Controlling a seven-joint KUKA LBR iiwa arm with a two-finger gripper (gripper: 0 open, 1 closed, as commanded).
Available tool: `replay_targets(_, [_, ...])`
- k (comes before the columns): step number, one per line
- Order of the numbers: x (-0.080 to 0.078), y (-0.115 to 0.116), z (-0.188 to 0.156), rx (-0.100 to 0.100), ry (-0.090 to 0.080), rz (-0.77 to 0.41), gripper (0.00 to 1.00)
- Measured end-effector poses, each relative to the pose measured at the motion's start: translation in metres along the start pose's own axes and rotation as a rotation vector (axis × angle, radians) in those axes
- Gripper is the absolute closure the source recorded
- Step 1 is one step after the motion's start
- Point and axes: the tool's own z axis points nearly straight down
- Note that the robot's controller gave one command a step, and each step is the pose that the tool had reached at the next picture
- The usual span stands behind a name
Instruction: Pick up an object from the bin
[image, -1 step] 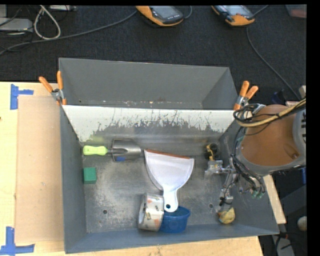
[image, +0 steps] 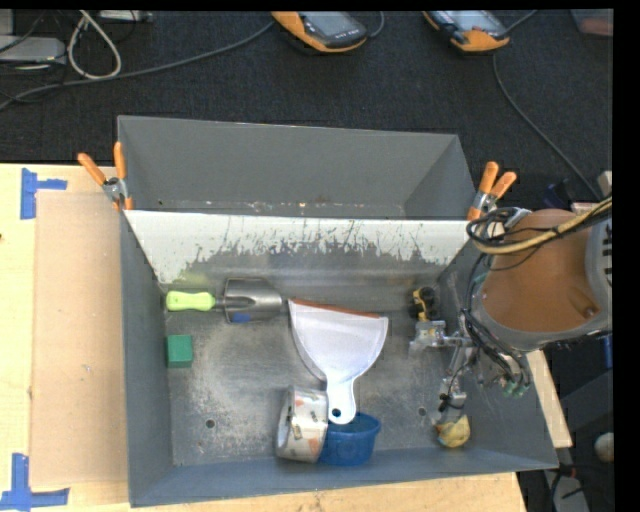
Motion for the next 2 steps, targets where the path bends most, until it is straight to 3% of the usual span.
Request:
replay_targets(1, [0.001,0.032,-0.001,0.0,0.003,-0.052,0.0])
replay_targets(2, [-0.008,0.043,0.008,-0.001,-0.001,-0.1,0.0])
